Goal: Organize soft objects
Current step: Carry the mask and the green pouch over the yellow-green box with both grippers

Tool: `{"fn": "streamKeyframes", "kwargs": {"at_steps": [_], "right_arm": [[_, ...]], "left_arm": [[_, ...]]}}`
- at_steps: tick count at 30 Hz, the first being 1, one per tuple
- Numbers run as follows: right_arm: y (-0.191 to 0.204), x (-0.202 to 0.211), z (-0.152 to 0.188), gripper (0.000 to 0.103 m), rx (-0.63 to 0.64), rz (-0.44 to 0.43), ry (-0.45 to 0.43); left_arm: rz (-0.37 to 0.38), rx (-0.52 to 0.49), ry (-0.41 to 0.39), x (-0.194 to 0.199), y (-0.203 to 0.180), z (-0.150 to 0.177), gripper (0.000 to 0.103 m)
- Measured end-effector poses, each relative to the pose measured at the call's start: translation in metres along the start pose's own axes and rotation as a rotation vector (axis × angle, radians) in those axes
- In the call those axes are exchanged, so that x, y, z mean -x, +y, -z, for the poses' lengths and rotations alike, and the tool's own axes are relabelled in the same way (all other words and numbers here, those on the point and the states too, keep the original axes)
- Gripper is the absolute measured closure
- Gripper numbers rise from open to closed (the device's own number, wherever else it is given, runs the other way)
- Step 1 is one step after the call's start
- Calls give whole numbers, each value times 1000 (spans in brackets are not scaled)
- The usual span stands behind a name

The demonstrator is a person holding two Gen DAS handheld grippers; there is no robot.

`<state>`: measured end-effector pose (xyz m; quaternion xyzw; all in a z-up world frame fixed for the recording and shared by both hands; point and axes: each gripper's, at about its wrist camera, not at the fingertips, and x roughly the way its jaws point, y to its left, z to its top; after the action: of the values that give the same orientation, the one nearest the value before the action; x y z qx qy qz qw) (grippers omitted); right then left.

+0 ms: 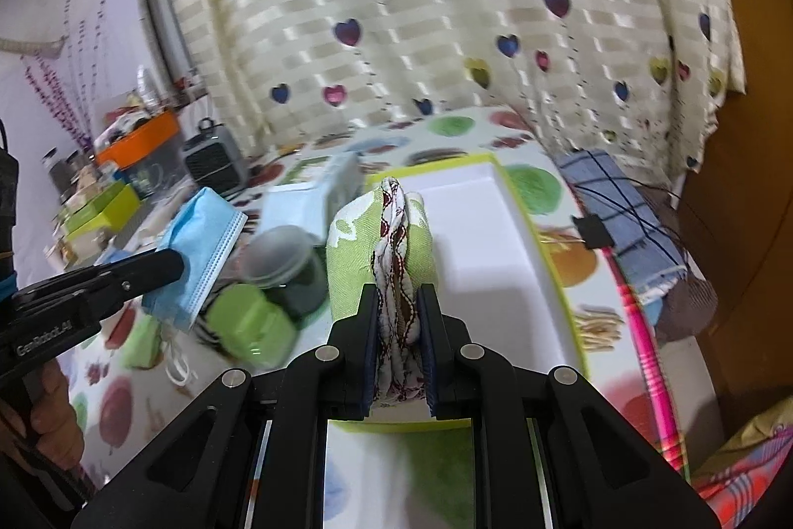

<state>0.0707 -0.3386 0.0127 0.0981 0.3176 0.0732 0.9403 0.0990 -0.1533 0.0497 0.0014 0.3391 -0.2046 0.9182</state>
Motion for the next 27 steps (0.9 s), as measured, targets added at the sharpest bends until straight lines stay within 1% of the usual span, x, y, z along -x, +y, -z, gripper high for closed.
{"fn": "streamKeyframes", "kwargs": {"at_steps": [7,14,18,19,21,24,26,27], "right_arm": [[-30,-18,4,87,-58,36,52],[-48,-31,8,87,-97,59,85],[-56,-37,10,87,-108,68,103],[-57,-39,10,84,-109,70,108],[-58,-40,11,84,-104,75,113],[-56,-37,10,80,-85,84,95],[-53,-33,10,75,-59,91,75],[-51,-32,9,69,-52,90,70]], "left_arm": [[59,-35,48,-36,-30,-5,94],[113,-61,108,-71,-54,-2,94],[130,-66,146,-89,-61,3,93],[132,-67,156,-95,-62,5,93],[131,-67,178,-104,-64,7,93],[141,-65,206,-114,-65,10,93],[145,-66,221,-118,-67,12,91],[153,-63,223,-119,-68,13,90]]}}
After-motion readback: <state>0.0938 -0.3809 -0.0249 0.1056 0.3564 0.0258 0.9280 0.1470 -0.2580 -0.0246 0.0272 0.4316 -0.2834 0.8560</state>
